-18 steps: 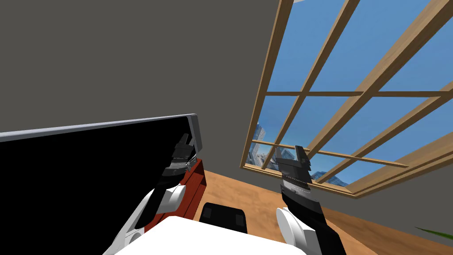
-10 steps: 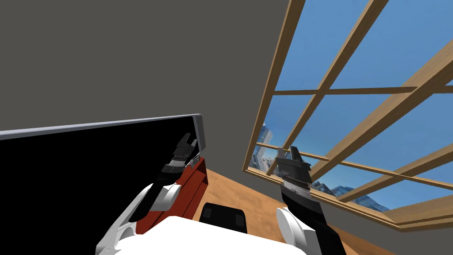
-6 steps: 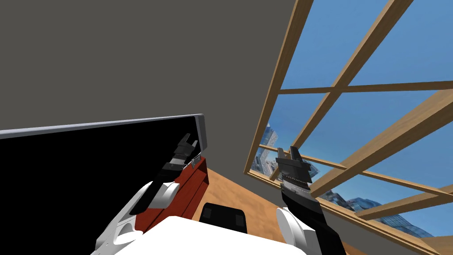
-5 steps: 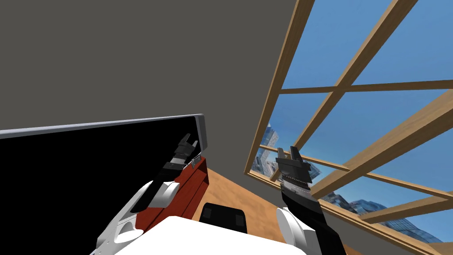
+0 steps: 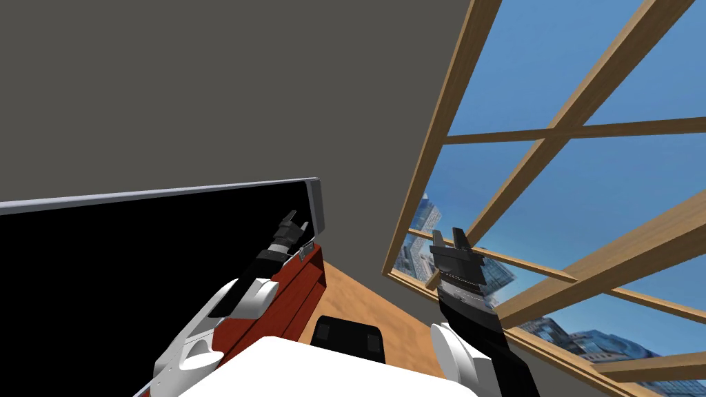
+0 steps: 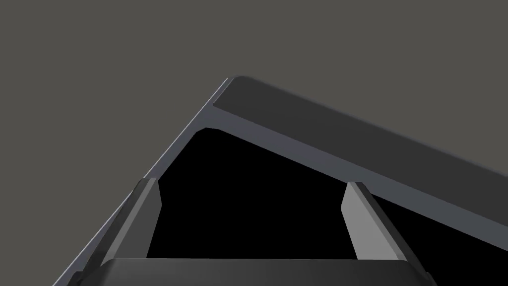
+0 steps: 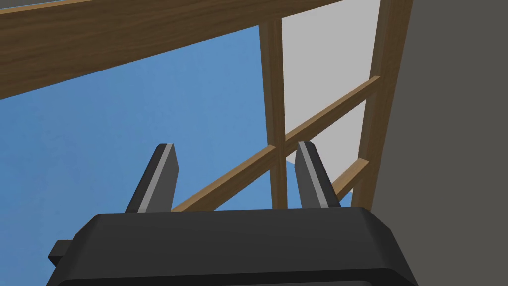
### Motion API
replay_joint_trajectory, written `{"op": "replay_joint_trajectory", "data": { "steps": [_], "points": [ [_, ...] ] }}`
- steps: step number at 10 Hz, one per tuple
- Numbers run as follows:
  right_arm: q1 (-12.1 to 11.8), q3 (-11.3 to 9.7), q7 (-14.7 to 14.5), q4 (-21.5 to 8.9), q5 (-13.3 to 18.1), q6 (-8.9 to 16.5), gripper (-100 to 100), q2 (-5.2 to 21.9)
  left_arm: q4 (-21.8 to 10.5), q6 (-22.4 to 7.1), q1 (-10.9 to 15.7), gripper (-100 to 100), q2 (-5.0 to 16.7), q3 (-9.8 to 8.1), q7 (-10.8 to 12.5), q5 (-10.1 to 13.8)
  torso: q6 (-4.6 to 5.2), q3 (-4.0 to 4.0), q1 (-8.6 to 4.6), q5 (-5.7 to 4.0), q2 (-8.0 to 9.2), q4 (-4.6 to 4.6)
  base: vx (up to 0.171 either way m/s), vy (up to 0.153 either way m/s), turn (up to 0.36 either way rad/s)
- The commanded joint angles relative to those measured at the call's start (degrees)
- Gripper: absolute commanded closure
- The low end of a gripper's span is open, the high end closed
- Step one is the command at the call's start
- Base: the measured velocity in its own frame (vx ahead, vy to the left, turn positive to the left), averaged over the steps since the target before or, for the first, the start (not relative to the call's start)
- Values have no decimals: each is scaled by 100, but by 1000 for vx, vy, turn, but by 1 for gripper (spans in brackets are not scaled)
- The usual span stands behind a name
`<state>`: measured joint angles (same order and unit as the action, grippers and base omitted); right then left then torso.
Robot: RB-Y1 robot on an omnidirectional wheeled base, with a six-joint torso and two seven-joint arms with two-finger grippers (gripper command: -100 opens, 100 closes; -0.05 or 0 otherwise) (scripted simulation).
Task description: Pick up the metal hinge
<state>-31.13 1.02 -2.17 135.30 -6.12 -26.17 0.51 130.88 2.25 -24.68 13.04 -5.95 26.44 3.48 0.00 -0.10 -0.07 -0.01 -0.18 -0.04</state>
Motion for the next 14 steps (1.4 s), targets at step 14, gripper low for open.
{"op": "replay_joint_trajectory", "data": {
  "steps": [14],
  "points": [
    [1, 0, 0, 0, 0, 0, 0, 0, -597, -2373, 207, -100, 146, -493, 1482, 1049, 2, -1, 10, 2, 0, 0, 43, -15, 44]
  ]
}}
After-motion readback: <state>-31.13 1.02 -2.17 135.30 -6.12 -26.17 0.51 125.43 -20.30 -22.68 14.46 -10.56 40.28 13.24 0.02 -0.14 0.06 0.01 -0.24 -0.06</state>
